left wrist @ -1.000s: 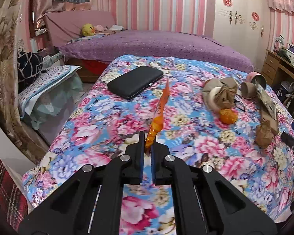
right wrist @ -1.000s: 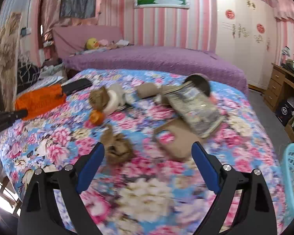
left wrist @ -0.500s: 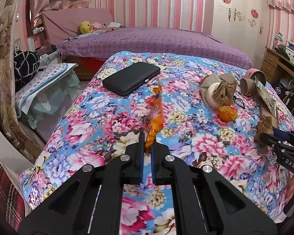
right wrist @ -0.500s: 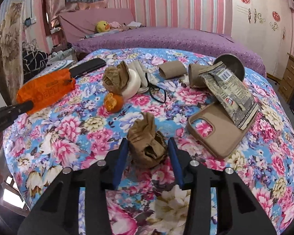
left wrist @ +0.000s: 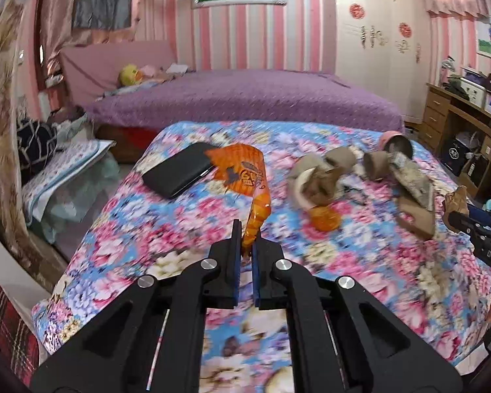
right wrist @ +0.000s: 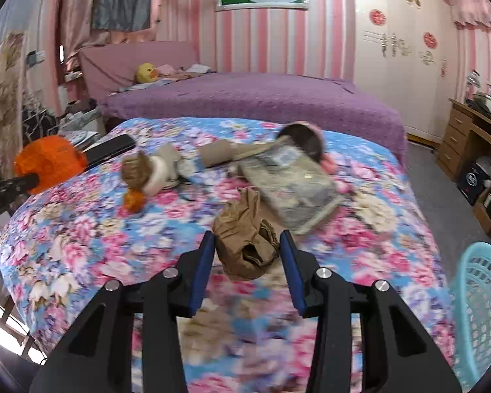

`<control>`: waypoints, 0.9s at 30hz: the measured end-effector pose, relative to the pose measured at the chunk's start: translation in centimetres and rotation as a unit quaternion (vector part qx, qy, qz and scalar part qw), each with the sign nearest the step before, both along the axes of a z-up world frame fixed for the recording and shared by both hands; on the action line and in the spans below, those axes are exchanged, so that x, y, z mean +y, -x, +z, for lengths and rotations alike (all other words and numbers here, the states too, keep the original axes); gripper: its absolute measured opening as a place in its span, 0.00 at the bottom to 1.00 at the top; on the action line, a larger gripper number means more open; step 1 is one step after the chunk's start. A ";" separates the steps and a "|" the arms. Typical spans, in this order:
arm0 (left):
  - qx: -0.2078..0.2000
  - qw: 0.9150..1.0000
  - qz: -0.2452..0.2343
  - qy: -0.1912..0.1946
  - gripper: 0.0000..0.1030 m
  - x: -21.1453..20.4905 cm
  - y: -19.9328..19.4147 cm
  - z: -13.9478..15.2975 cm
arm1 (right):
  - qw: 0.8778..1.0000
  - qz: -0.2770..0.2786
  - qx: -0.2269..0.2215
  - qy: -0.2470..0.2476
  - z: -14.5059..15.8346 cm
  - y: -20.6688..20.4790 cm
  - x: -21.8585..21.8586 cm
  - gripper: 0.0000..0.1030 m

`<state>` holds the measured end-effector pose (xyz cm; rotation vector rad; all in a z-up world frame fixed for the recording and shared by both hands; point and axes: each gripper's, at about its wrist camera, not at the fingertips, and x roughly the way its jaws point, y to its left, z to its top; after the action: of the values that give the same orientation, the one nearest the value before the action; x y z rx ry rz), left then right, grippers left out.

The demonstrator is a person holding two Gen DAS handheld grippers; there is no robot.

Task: Collect trash
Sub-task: 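Carry the snack bag and brown paper to the basket and release both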

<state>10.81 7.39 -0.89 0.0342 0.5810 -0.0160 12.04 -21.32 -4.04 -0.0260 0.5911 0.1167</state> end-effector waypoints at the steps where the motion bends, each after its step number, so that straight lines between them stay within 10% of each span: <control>1: -0.004 1.000 -0.006 -0.001 0.04 -0.6 0.1 0.2 | 1.000 -0.005 -0.001 0.000 0.1 0.0 -0.7 0.40; 27: -0.047 0.988 -0.147 0.001 0.04 -19.4 1.2 2.9 | 0.990 -0.133 -0.034 -0.011 2.7 5.4 -18.3 0.40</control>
<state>9.57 -12.04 2.06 0.1168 0.4774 -0.2998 6.68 -39.61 -1.39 0.0703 0.5201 -0.1371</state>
